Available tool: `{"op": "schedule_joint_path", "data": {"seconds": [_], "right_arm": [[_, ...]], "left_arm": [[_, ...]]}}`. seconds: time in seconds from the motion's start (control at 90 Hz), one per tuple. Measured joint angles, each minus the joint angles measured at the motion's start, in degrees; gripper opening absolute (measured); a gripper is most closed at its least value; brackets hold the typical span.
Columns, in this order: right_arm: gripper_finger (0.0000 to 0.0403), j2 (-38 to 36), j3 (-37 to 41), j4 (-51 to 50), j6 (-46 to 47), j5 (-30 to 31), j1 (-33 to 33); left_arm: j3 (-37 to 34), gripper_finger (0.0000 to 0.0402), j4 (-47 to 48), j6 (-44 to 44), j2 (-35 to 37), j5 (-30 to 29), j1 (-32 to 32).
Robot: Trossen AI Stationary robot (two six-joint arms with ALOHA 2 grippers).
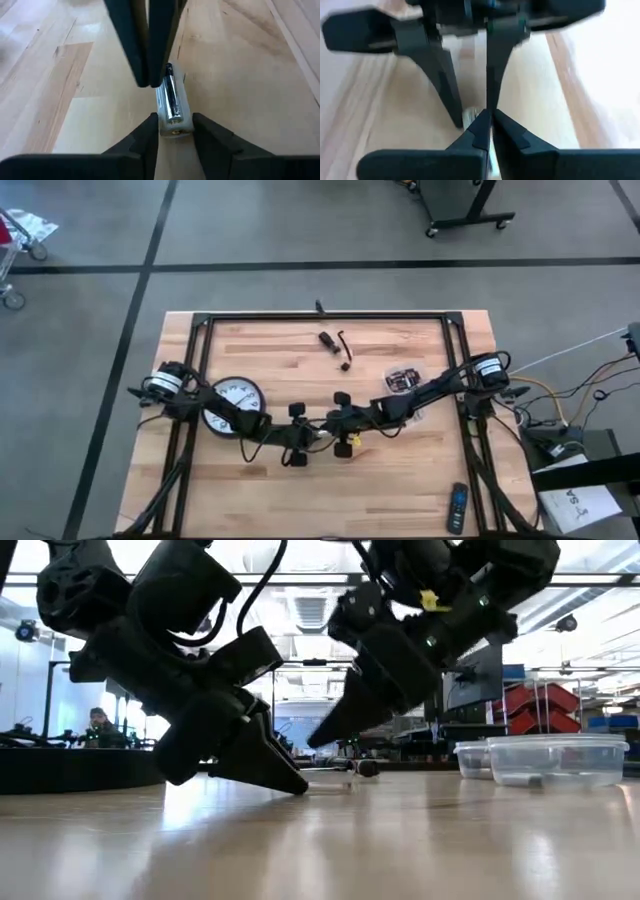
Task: Insert battery
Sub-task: Insert the silver battery into the white flashlight battery holder
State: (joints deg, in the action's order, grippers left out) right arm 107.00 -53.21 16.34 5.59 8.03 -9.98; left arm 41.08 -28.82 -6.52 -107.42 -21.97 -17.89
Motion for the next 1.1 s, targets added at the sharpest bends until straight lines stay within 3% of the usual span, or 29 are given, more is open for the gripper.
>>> {"op": "schedule_joint_path", "data": {"seconds": [0.167, 0.5, 0.889, 1.1], "right_arm": [[0.0, 0.0, 1.6, 1.7, 0.4, 0.0, -0.1], [0.0, 0.0, 8.1, 19.4, -0.2, -0.8, 0.1], [0.0, 6.2, 8.5, 23.3, 3.6, -2.1, 0.6], [0.0, 5.6, 8.5, 22.5, 2.6, -2.1, 0.6]], "left_arm": [[0.0, 0.0099, 0.0, 0.0, 0.0, 0.0, 0.0], [0.0, 0.0099, -0.1, 0.0, 0.0, 0.0, 0.0], [0.0, 0.01, 0.0, -0.3, 0.0, 0.1, 0.1], [0.0, 0.01, 0.0, -0.2, 0.0, 0.1, 0.1]]}}
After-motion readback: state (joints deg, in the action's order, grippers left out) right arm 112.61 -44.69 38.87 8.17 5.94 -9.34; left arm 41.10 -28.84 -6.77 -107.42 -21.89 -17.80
